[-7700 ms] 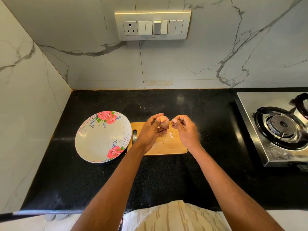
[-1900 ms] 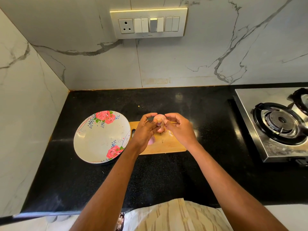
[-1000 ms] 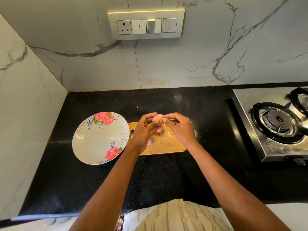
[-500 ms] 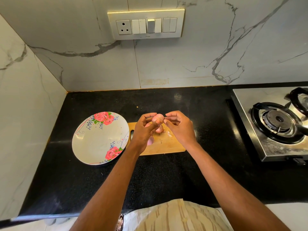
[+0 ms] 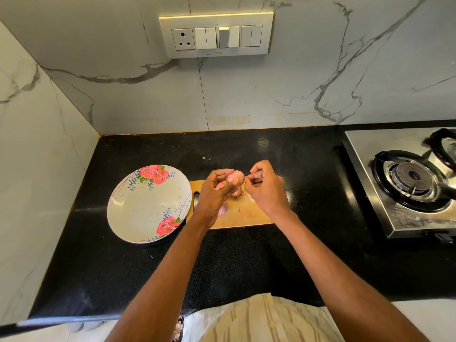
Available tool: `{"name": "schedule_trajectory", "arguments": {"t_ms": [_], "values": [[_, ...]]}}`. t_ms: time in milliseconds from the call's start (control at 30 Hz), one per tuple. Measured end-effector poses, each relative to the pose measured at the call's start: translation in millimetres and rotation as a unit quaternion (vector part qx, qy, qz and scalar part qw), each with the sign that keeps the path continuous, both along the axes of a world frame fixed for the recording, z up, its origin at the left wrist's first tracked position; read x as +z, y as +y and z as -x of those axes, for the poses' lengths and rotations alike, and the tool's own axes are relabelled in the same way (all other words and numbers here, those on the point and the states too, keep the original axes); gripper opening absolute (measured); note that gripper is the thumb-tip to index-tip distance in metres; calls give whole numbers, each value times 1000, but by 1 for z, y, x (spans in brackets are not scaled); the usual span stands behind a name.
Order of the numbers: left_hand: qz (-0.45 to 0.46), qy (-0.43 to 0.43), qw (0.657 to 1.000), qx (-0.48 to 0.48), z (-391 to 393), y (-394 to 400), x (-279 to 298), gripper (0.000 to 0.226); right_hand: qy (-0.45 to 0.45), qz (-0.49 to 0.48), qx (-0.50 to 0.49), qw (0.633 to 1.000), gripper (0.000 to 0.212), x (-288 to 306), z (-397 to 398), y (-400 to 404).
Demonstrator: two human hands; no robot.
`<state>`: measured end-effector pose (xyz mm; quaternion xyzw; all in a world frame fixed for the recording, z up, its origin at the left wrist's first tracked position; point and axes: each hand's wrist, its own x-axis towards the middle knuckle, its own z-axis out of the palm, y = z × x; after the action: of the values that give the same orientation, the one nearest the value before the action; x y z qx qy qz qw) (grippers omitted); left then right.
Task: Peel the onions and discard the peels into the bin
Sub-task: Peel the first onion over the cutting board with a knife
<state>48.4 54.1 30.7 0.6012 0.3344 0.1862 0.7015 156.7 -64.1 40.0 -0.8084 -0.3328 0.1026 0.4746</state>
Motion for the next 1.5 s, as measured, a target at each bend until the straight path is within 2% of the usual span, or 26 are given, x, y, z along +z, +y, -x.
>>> {"name": "schedule_trajectory", "arguments": {"t_ms": [167, 267, 433, 667, 933, 1167, 1500], "values": [[64, -19, 998, 3, 2, 1, 4, 33, 11, 12, -16, 1000, 14, -6, -6, 0], [102, -28, 994, 7, 3, 2, 4, 31, 23, 34, 6, 999, 12, -10, -6, -2], [89, -4, 996, 13, 2, 3, 4, 35, 31, 59, 37, 997, 20, -12, -5, -3], [91, -23, 996, 10, 3, 3, 7, 38, 49, -17, 38, 998, 16, -4, -3, 0], [53, -22, 998, -18, 3, 2, 8, 36, 32, -28, 24, 999, 12, -4, -4, -2], [80, -30, 996, -22, 4, 1, 9, 37, 32, -28, 10, 999, 6, -6, -8, -4], [85, -29, 996, -18, 5, 3, 7, 34, 56, -36, 35, 997, 14, -3, -3, -2]]}}
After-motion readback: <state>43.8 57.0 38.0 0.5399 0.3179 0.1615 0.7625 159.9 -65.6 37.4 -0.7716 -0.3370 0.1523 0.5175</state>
